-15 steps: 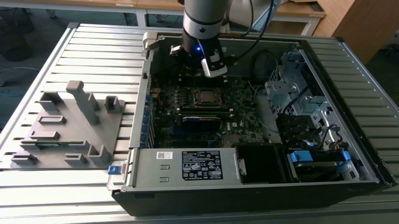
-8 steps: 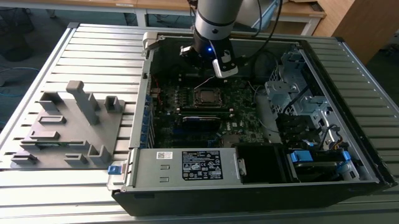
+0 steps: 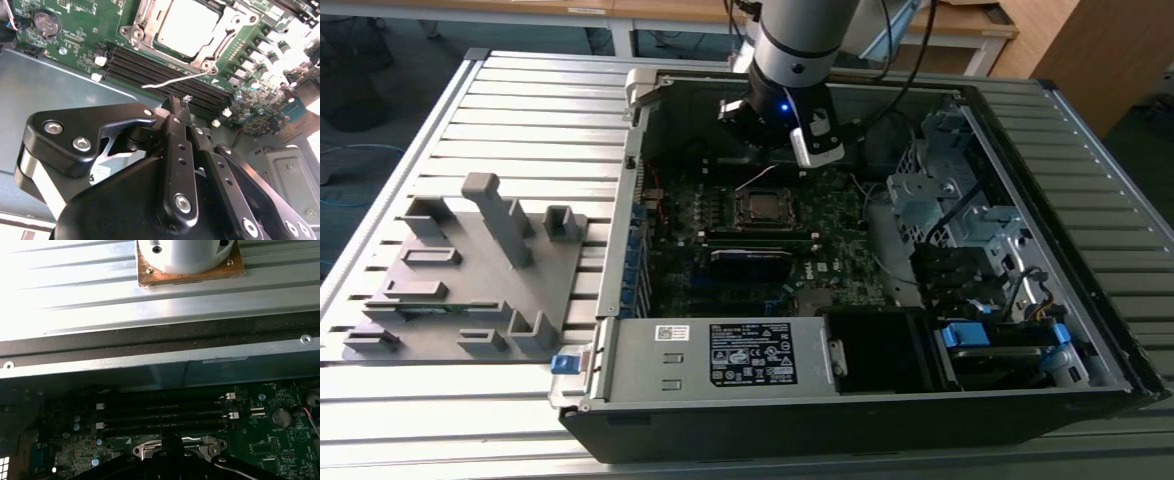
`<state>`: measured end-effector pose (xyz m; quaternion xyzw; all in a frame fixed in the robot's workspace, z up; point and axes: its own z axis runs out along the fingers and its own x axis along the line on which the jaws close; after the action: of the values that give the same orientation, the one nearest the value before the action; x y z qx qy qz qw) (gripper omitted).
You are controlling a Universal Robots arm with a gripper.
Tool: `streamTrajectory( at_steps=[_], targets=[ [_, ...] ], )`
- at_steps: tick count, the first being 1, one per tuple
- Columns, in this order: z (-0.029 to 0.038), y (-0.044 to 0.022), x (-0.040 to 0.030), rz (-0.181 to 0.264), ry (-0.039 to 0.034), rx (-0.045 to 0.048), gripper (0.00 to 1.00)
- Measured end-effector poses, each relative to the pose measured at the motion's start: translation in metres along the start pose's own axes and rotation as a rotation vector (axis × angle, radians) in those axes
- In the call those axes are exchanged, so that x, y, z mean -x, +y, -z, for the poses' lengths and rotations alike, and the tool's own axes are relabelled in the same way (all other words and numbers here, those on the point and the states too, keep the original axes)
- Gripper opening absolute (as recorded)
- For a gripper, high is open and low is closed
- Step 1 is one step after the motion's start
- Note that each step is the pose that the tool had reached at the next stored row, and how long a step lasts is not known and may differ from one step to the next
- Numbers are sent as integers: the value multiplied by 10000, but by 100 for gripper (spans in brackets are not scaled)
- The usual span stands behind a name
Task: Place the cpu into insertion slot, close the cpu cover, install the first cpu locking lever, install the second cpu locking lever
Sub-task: 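Install the first cpu locking lever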
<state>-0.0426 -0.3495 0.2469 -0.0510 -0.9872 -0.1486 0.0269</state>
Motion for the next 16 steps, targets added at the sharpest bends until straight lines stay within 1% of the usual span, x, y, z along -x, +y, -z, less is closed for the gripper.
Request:
streamTrajectory(
  at_steps=[3,6,8,13,16],
  targets=[
    [-6,-1,2,4,-10,4,10],
    [-31,-9,3,30,-94,9,10],
    [-49,-15,4,43,-135,14,10],
    [-52,-16,4,47,-149,14,10],
    [-83,-26,4,58,-183,18,10]
  ],
)
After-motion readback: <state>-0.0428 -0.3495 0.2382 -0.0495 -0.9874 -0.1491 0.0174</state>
